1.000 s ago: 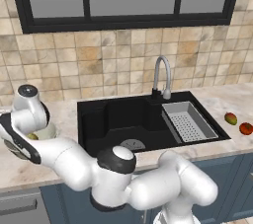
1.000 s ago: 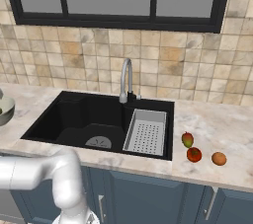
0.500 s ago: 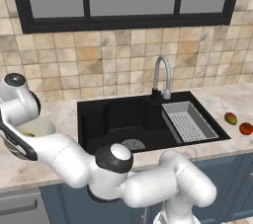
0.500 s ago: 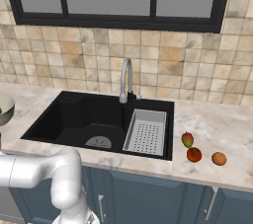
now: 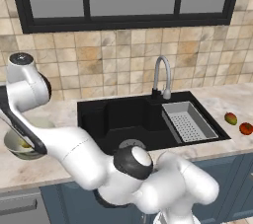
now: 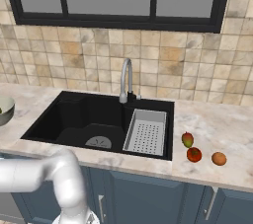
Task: There is a mixed pile of frozen fruits and vegetables on the counter. Locate all the frozen vegetables and place the items in a bowl on the counter. Take all the frozen fruits and defrost them in a running sink.
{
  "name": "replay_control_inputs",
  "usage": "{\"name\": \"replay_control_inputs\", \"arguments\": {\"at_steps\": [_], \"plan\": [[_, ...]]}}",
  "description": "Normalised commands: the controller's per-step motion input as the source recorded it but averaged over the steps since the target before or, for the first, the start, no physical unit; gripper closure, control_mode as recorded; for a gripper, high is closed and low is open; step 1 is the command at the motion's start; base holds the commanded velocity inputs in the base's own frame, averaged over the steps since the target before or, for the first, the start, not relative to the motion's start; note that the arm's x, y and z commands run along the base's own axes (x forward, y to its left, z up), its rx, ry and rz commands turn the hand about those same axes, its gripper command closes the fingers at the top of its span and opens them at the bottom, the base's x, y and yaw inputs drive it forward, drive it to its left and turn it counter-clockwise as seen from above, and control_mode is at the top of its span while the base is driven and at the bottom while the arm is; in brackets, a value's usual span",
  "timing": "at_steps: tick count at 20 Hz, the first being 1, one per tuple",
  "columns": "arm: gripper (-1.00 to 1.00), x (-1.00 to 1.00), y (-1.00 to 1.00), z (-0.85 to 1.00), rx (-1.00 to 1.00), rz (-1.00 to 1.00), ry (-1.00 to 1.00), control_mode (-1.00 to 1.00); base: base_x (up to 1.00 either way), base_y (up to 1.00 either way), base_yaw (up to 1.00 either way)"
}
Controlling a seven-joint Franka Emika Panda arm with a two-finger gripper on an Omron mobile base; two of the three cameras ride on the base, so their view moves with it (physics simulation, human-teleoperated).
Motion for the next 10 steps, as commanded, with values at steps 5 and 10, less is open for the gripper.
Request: {"name": "replay_control_inputs", "arguments": {"at_steps": [5, 10], "plan": [[-1.0, -0.63, -1.0, -0.1, 0.0, 0.01, -0.04, -1.0, 0.0, 0.0, 0.0], [-1.0, -0.54, -1.0, -0.03, 0.0, 0.01, -0.06, -1.0, 0.0, 0.0, 0.0]]}}
